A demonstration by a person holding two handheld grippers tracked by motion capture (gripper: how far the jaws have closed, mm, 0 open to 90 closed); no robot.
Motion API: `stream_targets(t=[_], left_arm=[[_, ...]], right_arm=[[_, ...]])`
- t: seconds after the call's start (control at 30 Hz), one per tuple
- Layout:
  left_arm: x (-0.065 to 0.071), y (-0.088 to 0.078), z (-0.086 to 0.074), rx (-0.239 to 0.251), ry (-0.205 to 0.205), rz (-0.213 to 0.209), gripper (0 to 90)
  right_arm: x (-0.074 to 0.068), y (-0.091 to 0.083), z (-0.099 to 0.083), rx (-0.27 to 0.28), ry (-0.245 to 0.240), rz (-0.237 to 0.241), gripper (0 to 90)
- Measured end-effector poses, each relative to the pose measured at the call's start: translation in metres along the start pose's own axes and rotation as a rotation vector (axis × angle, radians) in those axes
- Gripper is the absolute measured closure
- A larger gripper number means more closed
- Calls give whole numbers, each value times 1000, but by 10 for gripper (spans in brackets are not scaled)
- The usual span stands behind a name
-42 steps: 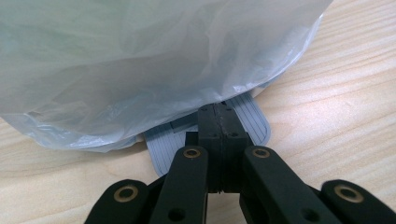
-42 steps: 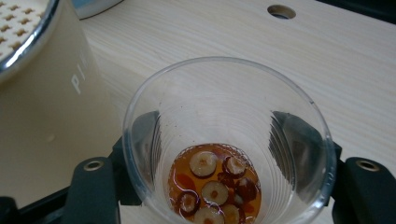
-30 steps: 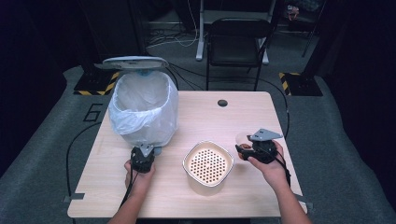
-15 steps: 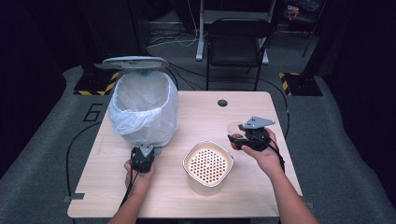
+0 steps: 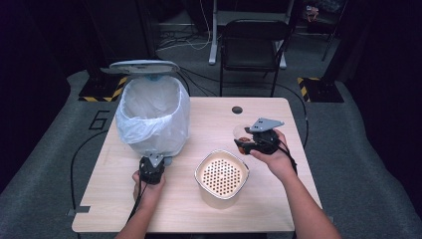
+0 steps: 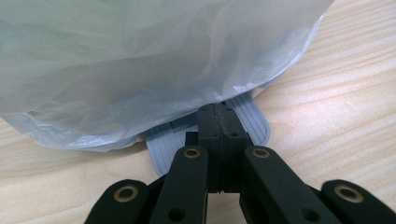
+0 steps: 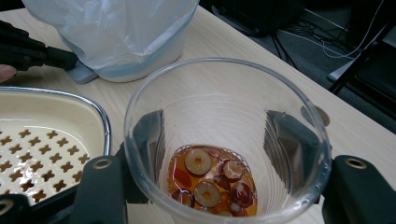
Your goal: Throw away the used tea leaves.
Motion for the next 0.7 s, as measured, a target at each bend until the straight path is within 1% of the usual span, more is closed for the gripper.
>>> stream_targets(t=[0.23, 0.27, 0.33, 0.43, 0.57, 0.7], left_arm=[[0, 0, 0, 0, 0, -1, 900], [0, 0, 0, -1, 0, -1, 900], [0, 0, 0, 0, 0, -1, 900], [0, 0, 0, -1, 0, 0, 900], [0, 0, 0, 1, 0, 0, 900], [0, 0, 0, 1, -1, 1, 900]], right_arm=[[-4, -1, 9, 26, -66, -20, 385], [-6, -2, 10, 29, -86, -23, 385], [-9, -4, 13, 54, -102, -25, 385], [-13, -8, 17, 77, -155, -30, 385], [-20, -14, 20, 122, -239, -40, 384], [-26, -19, 22, 139, -298, -46, 385]])
Point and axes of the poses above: each handheld gripper's, and its own axes: y roughly forward along the jaws, z roughly out of its top, x roughly to its right, the point moved 6 cm from there along y, roughly forward along the jaws, and after that the axes turned 14 degrees about -x, right-handed, at the moved point
